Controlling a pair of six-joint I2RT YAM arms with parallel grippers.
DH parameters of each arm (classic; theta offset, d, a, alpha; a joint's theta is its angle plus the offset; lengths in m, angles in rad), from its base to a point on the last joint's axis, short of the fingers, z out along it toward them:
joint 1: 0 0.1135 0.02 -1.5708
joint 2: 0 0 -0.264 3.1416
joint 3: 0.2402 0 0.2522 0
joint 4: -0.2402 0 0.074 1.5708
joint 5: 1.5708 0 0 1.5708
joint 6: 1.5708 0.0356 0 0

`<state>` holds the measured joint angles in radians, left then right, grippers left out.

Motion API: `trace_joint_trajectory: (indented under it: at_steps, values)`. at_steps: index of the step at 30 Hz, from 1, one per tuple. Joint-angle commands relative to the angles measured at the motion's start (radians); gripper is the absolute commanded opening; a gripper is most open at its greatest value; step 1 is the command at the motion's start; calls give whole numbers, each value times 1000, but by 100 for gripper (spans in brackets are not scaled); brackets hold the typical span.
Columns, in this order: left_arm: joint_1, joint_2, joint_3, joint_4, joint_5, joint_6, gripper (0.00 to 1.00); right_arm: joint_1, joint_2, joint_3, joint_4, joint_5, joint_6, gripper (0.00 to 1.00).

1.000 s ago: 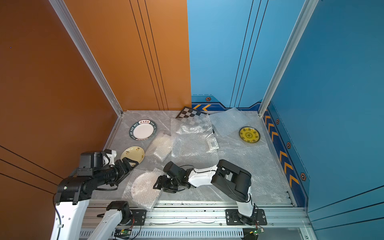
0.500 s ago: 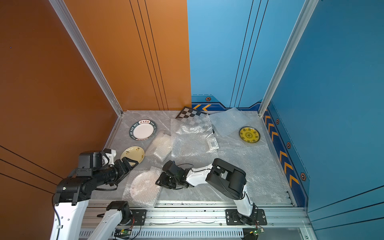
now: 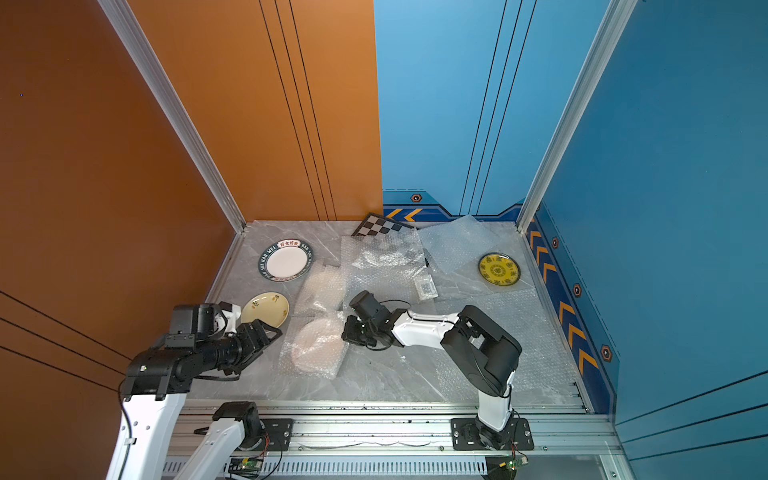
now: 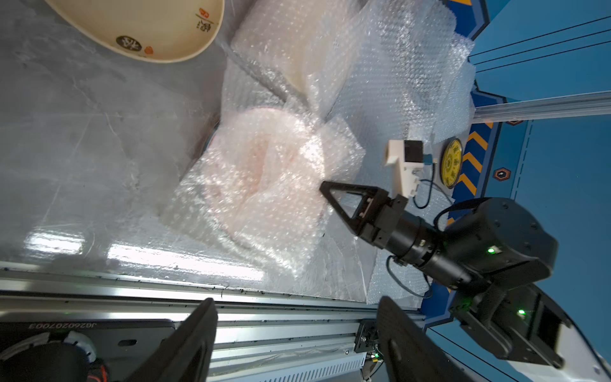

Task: Unpack dinner plates from bubble wrap
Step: Move the bubble wrap to the center of the board, then unwrap the bubble wrap at the center of the board.

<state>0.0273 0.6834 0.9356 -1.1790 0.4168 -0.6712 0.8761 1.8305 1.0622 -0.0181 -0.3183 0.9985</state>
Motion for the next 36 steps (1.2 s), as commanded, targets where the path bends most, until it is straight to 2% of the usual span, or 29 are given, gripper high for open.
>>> trace_joint_trajectory:
  at_steps: [1, 2, 4, 7, 10, 16, 19, 24, 30, 36]
  values:
    - [10, -18, -53, -10, 27, 18, 78, -48, 13, 68, -246, -35, -208, 12]
    - [10, -21, -68, -5, 28, 15, 78, -55, 24, 86, -278, -46, -257, 12]
    - [9, -27, -96, 0, 33, 9, 78, -71, 40, 123, -362, -50, -336, 20]
    - [10, -37, -127, 12, 30, 10, 79, -90, 27, 141, -416, -56, -379, 48]
    - [9, -47, -159, 32, 30, 0, 79, -90, -37, 138, -435, -52, -367, 58]
    - [8, -49, -240, 143, 38, -59, 79, -54, -180, 157, -545, 41, -312, 61]
    - [4, -23, -284, 211, 35, -99, 78, 13, -207, 187, -575, 108, -336, 64]
    - [-37, 128, -321, 328, 24, -147, 77, 122, -131, 287, -649, 215, -448, 68]
    - [-31, 296, -296, 379, 28, -47, 69, 137, -20, 389, -656, 147, -437, 68]
    - [-25, 387, -300, 451, 58, -54, 63, 187, 78, 495, -732, 151, -404, 69]
